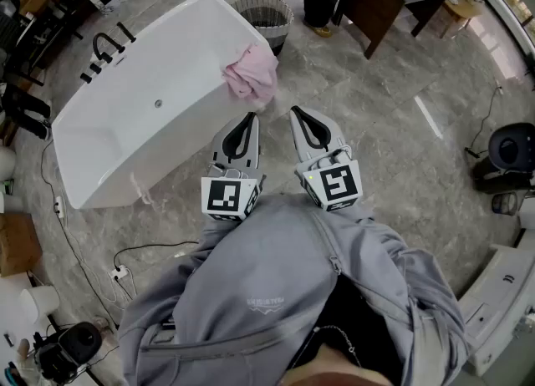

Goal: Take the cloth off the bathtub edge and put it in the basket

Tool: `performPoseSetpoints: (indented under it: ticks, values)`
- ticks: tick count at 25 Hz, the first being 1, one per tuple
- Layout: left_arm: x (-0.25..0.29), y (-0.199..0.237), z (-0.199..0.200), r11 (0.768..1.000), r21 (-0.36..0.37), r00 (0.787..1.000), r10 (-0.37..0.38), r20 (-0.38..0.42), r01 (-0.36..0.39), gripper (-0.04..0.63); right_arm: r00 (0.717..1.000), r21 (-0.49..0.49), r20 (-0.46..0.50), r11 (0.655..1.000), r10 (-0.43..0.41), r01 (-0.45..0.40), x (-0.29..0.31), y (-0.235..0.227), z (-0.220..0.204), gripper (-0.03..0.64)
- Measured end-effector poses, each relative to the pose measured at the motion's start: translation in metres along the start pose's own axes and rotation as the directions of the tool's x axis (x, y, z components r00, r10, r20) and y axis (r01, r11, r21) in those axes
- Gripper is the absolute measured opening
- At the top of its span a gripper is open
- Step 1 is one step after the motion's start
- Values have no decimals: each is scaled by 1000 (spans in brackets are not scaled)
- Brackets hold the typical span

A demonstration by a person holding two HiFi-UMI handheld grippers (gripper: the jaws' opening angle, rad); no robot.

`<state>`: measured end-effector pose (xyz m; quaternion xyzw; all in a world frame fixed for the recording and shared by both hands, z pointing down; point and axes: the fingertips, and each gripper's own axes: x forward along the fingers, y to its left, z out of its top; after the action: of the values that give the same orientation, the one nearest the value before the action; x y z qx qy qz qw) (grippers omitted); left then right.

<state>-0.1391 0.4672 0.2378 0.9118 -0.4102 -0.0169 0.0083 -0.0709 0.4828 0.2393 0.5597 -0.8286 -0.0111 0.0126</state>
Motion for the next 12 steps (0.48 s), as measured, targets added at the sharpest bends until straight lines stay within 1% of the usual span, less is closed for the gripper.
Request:
performPoseSetpoints:
  ticks: [2,7,12]
  values:
    - [1,0,-1,1000,4,1000,3,-14,-3,11,1000,0,2,1000,3,-3,1,-2,1,5]
    - [8,-2,2,1000,5,1000,13,-2,-13,11,1000,-3,8,1000,10,-10,3,-9,2,5]
    - [15,-6,-4,1000,10,1000,23,-14,-23,11,999,-3,18,999,33,-33,4,-15,1,5]
